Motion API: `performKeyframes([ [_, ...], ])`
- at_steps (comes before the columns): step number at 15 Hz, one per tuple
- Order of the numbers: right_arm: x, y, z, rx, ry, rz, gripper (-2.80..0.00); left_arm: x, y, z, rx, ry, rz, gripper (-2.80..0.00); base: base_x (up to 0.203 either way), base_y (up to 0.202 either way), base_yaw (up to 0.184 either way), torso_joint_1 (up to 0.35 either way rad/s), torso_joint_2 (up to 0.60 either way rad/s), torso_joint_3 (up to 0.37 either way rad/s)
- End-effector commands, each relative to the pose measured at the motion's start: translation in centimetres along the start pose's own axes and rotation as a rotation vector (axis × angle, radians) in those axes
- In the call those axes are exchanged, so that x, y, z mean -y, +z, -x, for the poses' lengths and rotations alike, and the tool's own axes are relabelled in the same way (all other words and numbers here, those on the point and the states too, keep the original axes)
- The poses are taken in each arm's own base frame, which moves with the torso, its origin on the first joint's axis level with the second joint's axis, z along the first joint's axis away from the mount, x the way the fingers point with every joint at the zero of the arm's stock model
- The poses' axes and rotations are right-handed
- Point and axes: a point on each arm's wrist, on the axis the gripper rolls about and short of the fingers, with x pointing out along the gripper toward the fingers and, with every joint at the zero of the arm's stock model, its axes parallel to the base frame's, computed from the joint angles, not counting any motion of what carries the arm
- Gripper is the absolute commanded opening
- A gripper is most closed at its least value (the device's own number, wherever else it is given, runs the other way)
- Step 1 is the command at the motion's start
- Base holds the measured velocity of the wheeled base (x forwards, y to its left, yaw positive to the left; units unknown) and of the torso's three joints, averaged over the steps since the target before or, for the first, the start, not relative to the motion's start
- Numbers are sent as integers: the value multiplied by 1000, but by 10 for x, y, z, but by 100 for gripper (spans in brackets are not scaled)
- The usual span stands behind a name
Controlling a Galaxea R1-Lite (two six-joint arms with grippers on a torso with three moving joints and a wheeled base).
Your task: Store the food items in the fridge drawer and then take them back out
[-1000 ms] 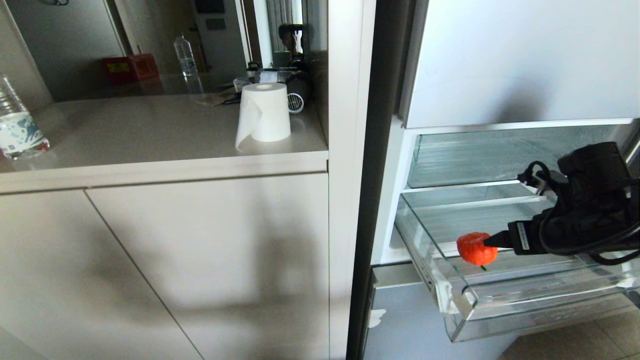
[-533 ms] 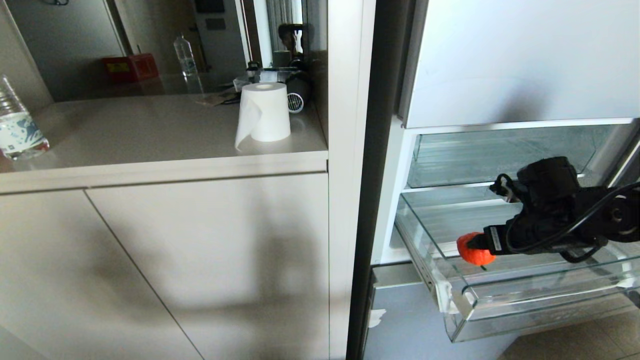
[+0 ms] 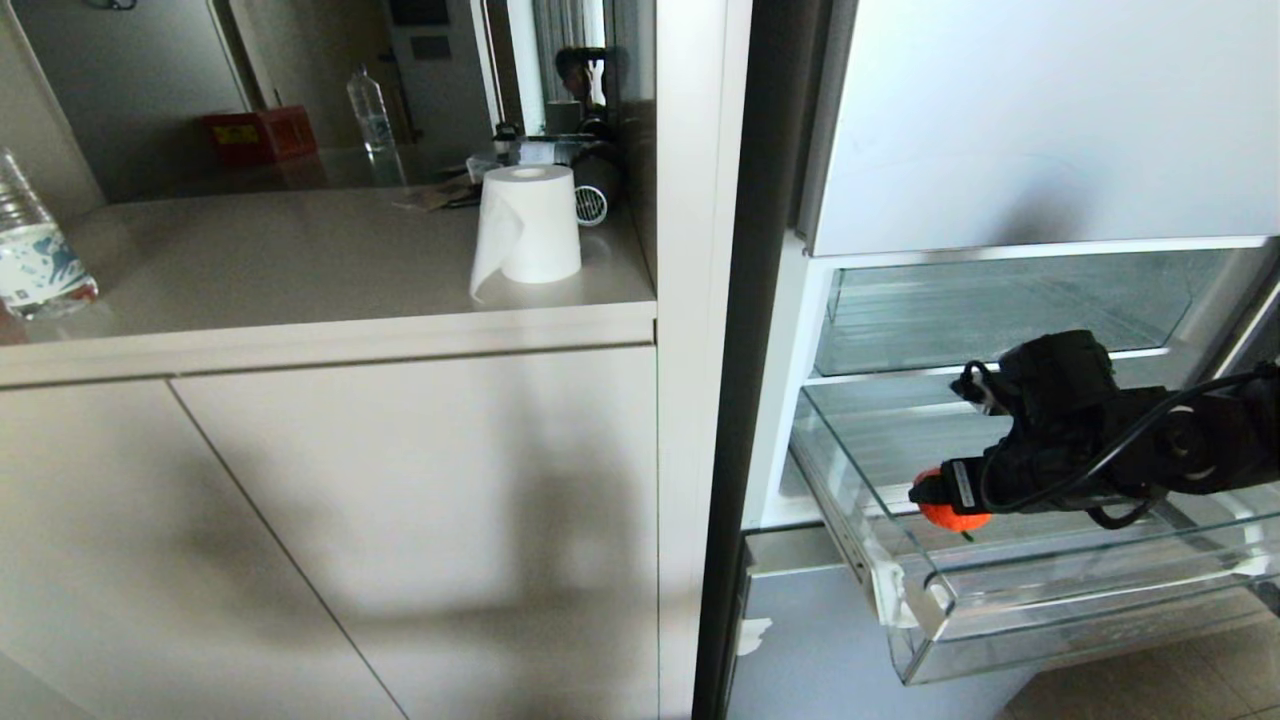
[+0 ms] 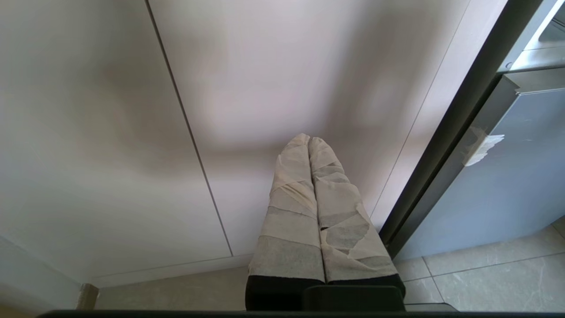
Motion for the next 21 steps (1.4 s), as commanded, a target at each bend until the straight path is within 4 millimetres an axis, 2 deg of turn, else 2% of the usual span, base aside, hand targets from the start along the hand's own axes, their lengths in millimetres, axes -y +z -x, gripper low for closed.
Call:
performKeyframes([
  [1,0,-2,-2,-9,-16,0,0,0,0,0,-1,1,0,-280,0,0,0,0,0,0],
  [6,0,-4,-10,-20,-36,-4,0,0,0,0,-1,1,0,-280,0,0,0,0,0,0],
  [9,2,-3,-12,-9,-117,-54,0,0,0,0,-1,1,0,-280,0,0,0,0,0,0],
  [14,15,5,4,48,-145,-161,0,0,0,0,-2,1,0,-280,0,0,0,0,0,0],
  [21,41,4,5,58,-265,-256,0,0,0,0,-1,1,0,-280,0,0,0,0,0,0],
])
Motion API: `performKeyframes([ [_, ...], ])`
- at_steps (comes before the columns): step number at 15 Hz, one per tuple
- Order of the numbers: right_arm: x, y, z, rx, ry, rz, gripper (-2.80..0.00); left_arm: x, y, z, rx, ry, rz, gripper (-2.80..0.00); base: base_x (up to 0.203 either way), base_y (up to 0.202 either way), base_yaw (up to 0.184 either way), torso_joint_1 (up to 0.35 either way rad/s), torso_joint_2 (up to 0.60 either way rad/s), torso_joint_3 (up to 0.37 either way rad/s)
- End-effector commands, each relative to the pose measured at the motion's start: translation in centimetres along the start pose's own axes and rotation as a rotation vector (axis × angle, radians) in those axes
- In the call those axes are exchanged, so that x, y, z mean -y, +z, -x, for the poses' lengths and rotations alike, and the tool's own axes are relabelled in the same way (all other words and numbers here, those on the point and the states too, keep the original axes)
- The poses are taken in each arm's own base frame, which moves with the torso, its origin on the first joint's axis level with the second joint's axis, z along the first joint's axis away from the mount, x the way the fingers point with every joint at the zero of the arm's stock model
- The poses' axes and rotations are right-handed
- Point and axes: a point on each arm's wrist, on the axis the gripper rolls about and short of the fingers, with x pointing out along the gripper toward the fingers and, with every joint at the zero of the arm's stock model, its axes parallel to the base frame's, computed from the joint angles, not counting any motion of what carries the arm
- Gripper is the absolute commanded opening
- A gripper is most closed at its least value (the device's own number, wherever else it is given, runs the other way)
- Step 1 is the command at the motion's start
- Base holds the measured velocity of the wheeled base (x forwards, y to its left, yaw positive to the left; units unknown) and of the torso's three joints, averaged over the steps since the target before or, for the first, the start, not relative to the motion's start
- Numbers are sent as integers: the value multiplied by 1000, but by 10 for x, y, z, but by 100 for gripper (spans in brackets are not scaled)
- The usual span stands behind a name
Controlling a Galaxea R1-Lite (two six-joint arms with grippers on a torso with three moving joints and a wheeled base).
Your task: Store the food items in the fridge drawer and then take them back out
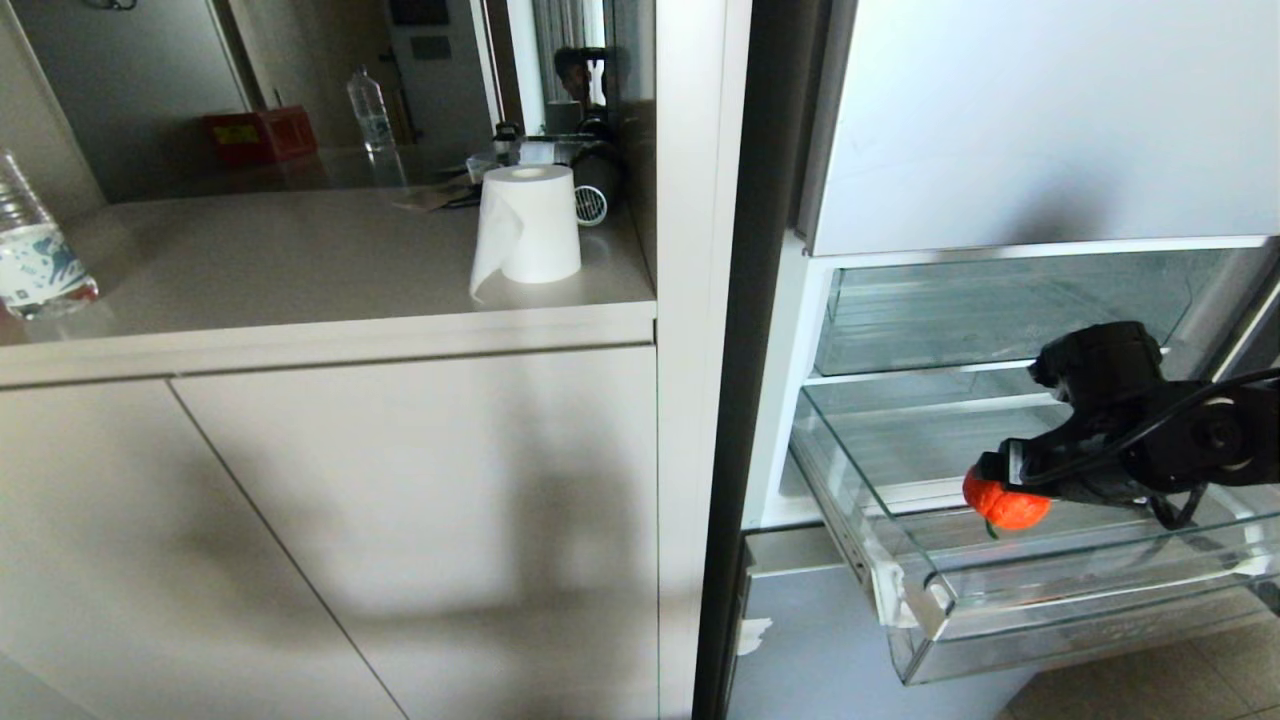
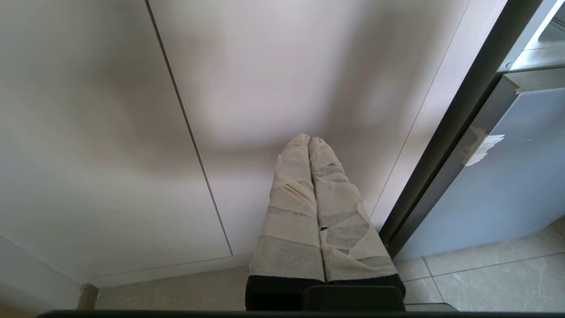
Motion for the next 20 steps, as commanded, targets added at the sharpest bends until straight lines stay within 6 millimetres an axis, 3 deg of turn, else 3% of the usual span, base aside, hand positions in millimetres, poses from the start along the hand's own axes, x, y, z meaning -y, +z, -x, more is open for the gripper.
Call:
performKeyframes([
  [1,5,1,3,8,-11,-13,0,0,0,0,-1,0,1,-280,0,0,0,0,0,0],
  [8,21,5,7,13,-8,-76,0,0,0,0,-1,0,1,-280,0,0,0,0,0,0],
  [13,-3,-6,7,-31,101,-22,0,0,0,0,-1,0,1,-280,0,0,0,0,0,0],
  [17,-11,-12,-10,-67,88,-20,0,0,0,0,-1,0,1,-280,0,0,0,0,0,0],
  [20,-13,-8,-18,10,56,-60,0,0,0,0,-2,0,1,-280,0,0,0,0,0,0],
])
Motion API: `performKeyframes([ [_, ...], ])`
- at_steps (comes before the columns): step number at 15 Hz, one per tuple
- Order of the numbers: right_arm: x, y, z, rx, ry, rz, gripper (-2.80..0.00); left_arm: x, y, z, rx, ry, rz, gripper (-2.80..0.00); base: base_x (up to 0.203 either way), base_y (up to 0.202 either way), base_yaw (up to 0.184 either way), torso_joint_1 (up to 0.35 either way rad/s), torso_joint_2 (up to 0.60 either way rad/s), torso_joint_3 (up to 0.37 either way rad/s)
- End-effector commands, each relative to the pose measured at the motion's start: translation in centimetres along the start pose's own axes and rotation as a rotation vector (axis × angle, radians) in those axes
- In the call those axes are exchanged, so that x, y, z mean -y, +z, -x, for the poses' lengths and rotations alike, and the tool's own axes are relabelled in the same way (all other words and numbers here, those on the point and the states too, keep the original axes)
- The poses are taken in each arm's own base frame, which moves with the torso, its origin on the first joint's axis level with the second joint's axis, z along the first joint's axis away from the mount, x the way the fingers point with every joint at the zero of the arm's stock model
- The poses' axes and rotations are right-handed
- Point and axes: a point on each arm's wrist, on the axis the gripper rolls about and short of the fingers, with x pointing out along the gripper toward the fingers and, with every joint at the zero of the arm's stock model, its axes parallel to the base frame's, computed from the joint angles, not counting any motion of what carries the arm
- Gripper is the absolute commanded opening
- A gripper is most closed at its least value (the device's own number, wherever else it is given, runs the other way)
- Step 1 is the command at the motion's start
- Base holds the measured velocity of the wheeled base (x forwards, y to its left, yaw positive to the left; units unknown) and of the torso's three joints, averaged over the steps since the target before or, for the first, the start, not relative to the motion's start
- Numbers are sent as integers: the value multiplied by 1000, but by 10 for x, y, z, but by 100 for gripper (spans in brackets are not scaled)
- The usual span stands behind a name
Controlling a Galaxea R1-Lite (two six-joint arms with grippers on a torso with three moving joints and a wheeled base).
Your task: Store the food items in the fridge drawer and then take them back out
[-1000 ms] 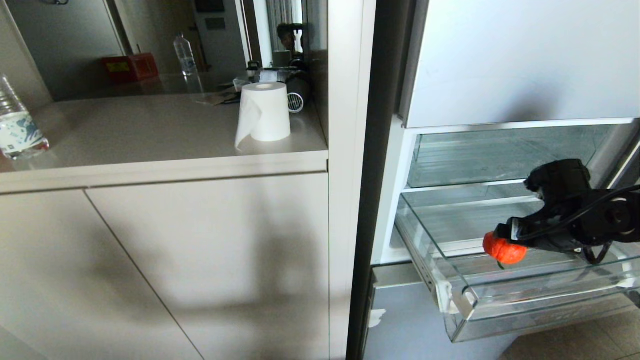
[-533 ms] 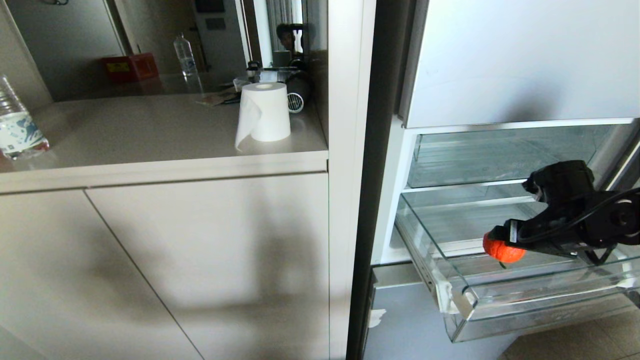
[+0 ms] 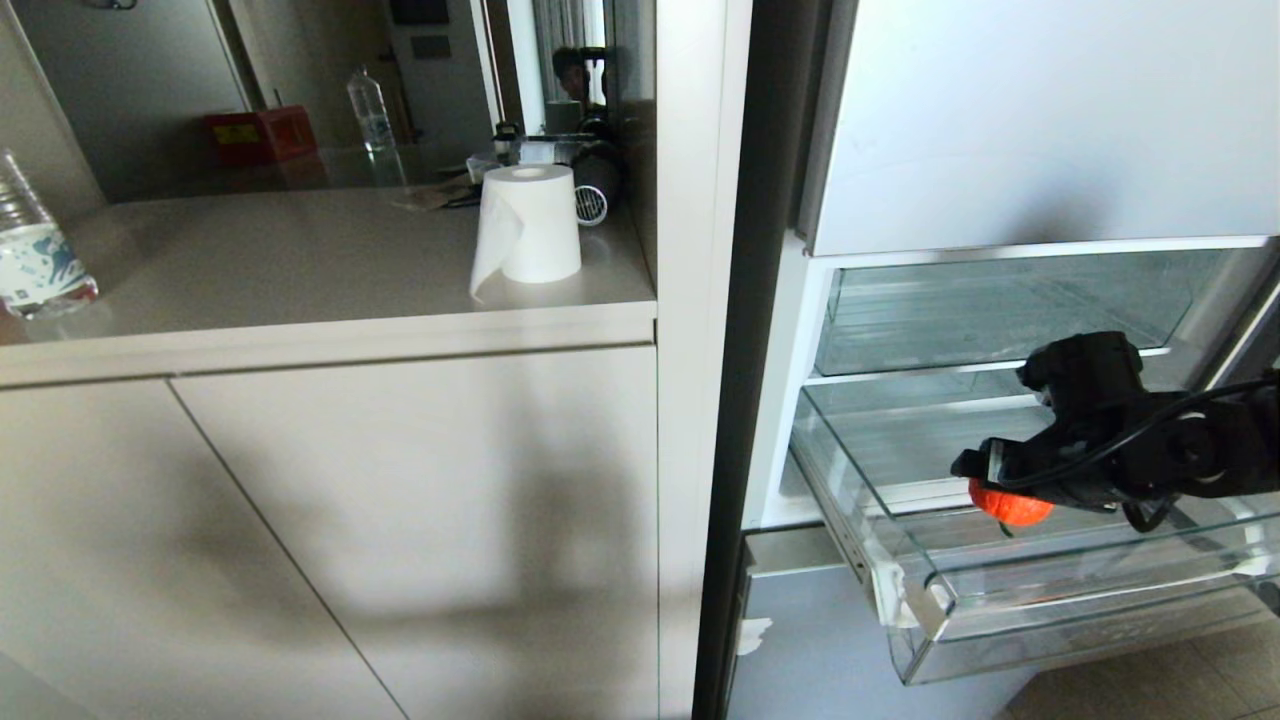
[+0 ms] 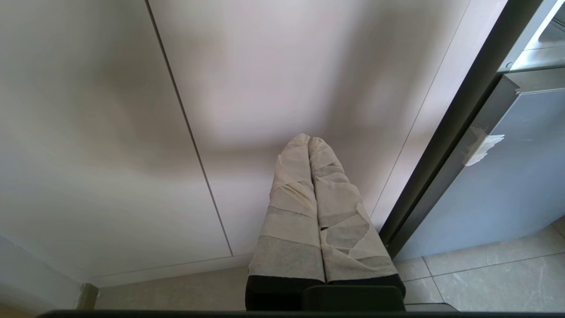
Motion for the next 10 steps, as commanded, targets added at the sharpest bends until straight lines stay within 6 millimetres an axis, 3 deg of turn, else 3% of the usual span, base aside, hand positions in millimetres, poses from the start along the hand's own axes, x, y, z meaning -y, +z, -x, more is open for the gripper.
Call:
performKeyframes([
  [1,-1,-5,-9,-10,-22,1,0,0,0,0,-1,1,0,-280,0,0,0,0,0,0],
  [10,2,-11,-10,-32,-34,1,0,0,0,0,-1,1,0,-280,0,0,0,0,0,0],
])
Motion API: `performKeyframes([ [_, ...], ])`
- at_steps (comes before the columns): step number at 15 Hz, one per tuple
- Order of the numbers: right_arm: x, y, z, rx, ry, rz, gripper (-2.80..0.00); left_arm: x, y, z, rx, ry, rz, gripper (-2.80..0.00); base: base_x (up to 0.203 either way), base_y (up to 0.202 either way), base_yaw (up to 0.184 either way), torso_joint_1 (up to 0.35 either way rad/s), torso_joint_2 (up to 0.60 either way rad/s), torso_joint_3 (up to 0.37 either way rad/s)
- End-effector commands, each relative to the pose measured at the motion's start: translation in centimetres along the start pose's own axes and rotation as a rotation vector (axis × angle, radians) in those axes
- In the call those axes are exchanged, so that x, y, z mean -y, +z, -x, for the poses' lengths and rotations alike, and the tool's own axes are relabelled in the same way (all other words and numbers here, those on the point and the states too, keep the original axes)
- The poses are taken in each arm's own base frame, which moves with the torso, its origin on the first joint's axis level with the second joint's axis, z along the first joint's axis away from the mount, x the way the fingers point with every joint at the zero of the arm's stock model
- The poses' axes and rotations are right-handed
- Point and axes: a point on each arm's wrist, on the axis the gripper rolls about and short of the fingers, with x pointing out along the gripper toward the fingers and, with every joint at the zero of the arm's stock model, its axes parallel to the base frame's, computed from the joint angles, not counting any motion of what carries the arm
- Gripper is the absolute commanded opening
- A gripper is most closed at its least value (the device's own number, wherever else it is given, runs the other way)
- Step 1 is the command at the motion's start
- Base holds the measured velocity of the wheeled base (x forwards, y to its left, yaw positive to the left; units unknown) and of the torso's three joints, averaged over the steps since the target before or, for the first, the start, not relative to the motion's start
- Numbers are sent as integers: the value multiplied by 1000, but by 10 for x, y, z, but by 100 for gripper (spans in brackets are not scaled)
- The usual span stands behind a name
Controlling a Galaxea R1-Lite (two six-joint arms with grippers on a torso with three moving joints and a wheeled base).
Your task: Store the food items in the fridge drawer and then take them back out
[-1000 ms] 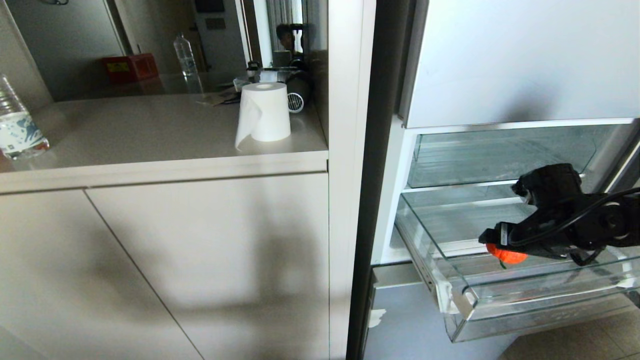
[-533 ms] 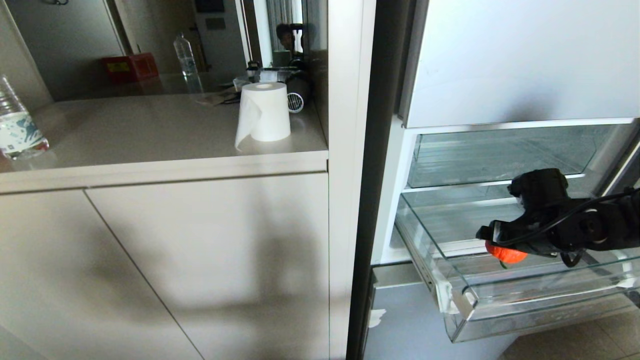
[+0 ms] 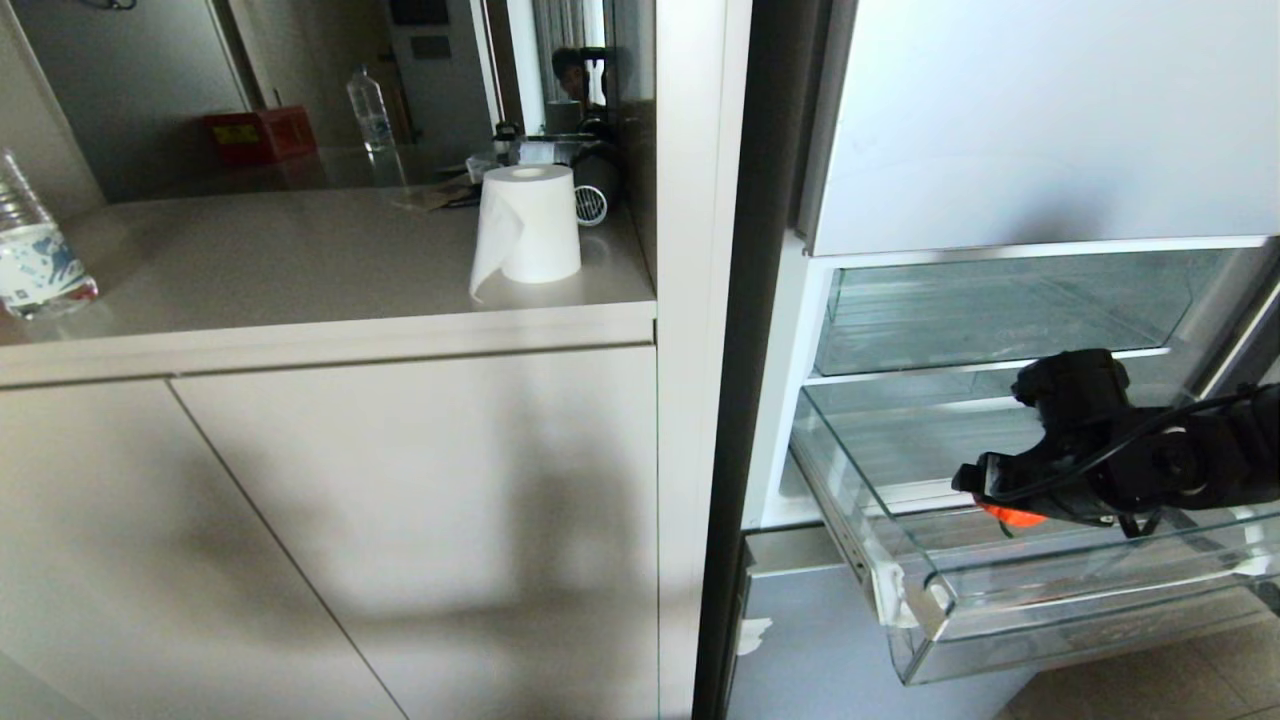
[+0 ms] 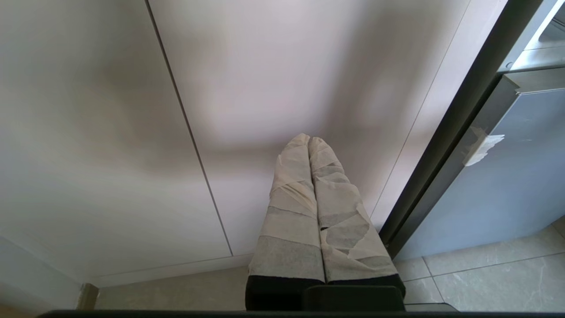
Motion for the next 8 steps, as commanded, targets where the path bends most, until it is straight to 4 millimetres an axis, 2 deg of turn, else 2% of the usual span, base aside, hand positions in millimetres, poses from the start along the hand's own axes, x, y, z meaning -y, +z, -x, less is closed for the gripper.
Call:
performKeyframes([
  [1,1,-2,-1,-7,-5,0,0,0,0,0,-1,0,0,-280,0,0,0,0,0,0],
  [2,1,-4,-1,-12,-6,1,0,0,0,0,0,0,0,-280,0,0,0,0,0,0],
  [3,1,-4,-1,-13,-7,1,-280,0,0,0,-1,0,0,-280,0,0,0,0,0,0],
  [8,2,-3,0,-8,-5,-4,-280,0,0,0,-1,0,0,-280,0,0,0,0,0,0],
])
